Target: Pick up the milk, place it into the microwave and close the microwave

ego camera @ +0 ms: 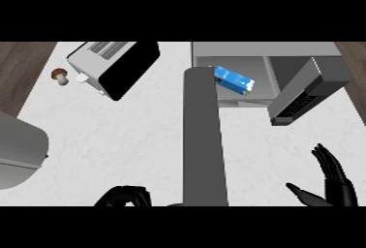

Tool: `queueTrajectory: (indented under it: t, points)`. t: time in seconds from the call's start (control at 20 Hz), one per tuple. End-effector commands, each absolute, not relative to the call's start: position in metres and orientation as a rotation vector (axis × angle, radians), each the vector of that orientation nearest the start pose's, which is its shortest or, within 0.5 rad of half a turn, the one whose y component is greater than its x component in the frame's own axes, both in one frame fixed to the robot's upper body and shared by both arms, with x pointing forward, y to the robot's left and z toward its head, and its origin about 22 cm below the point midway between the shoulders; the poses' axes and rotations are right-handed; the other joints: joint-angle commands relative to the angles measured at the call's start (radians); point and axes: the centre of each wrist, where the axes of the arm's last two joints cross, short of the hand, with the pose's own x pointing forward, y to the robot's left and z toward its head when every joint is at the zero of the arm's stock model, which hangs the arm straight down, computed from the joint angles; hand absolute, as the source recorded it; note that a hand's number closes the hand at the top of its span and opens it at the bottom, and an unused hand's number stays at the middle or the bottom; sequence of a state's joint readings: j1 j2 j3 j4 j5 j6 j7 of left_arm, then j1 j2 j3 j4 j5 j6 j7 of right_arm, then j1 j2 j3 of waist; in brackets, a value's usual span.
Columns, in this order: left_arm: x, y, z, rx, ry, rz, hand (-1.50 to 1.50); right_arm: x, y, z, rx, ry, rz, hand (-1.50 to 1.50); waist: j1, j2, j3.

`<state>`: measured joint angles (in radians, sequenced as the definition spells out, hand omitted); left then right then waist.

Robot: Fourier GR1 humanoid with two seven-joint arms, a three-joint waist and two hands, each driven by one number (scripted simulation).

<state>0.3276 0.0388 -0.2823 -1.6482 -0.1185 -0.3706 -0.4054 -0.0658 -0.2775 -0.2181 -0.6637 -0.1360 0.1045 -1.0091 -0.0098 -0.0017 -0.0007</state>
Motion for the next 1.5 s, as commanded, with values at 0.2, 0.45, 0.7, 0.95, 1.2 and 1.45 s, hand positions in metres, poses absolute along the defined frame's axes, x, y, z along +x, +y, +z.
queueTrajectory:
  t: [0.2, 0.45, 0.7, 0.95, 1.2, 1.45]
  points:
    - [0.205, 0.165, -0.041, -0.321, -1.725, -0.406, 1.5, 0.128, -0.424, -0.136, -0.281, -1.829, -0.15, -1.5, 0.003, 0.003, 0.001]
    - [0.224, 0.132, -0.046, -0.387, -1.631, -0.66, 1.5, 0.119, -0.431, -0.138, -0.261, -1.826, -0.151, -1.5, -0.004, 0.004, 0.002]
    - [0.23, 0.099, -0.058, -0.492, -1.39, -0.873, 1.5, 0.15, -0.448, -0.109, -0.233, -1.833, -0.111, -1.5, -0.017, 0.007, 0.001]
    - [0.236, 0.083, -0.078, -0.554, -1.312, -0.988, 1.5, 0.133, -0.446, -0.117, -0.252, -1.856, -0.14, -1.5, -0.017, 0.006, 0.001]
    - [0.208, 0.052, -0.086, -0.555, -1.372, -1.027, 1.5, 0.138, -0.449, -0.103, -0.172, -1.921, -0.097, -1.5, -0.035, 0.006, -0.001]
    - [0.199, 0.038, -0.083, -0.595, -1.498, -0.909, 1.5, 0.155, -0.44, -0.095, -0.065, -1.955, -0.05, -1.5, -0.065, 0.011, -0.002]
